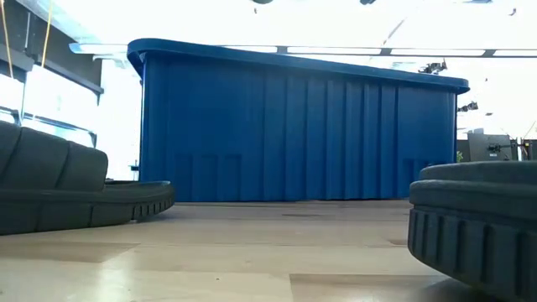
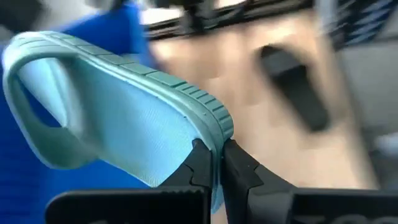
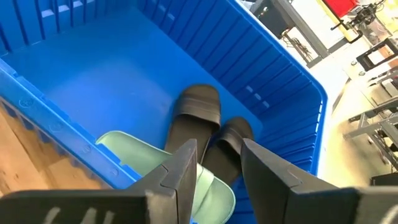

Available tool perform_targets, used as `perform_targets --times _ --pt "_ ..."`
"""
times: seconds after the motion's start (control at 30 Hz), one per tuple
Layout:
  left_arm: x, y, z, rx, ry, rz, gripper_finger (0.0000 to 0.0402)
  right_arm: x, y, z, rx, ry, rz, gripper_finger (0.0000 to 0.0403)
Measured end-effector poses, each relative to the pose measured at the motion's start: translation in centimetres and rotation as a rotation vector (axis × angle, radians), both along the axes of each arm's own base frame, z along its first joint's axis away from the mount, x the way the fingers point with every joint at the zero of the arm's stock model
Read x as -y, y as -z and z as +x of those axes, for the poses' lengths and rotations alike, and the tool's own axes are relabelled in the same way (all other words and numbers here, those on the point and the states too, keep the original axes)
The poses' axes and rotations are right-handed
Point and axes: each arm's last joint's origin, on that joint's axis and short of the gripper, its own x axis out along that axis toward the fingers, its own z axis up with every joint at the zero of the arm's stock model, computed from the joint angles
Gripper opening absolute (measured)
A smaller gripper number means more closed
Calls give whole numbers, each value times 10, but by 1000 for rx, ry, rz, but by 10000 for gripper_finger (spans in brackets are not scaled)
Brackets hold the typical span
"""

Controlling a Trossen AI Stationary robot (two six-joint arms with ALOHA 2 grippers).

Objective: Pick and place slides into bin
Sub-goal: Put the green slide into the blue bin

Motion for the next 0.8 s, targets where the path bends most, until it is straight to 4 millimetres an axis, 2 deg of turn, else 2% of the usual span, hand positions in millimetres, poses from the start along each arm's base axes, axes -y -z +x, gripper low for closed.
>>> perform_targets --times 0.1,0.23,0.33,0.47,0.57,0.67,0.8 --pt "-27 -2 -1 -121 3 144 0 0 0 1 4 -1 3 114" --pt "-61 1 14 -285 176 288 0 0 0 2 17 -1 8 115" --pt "-96 13 29 -411 192 323 0 -1 -1 2 27 0 9 114" --pt "-144 44 45 -620 210 307 0 -1 -1 2 28 -1 10 114" --pt "-168 74 48 -763 251 245 0 -1 -1 2 32 3 12 115" --pt "-181 107 48 -875 344 128 0 -1 -1 2 43 12 14 114" --pt "-183 146 45 -990 463 34 0 0 -1 2 42 12 3 115"
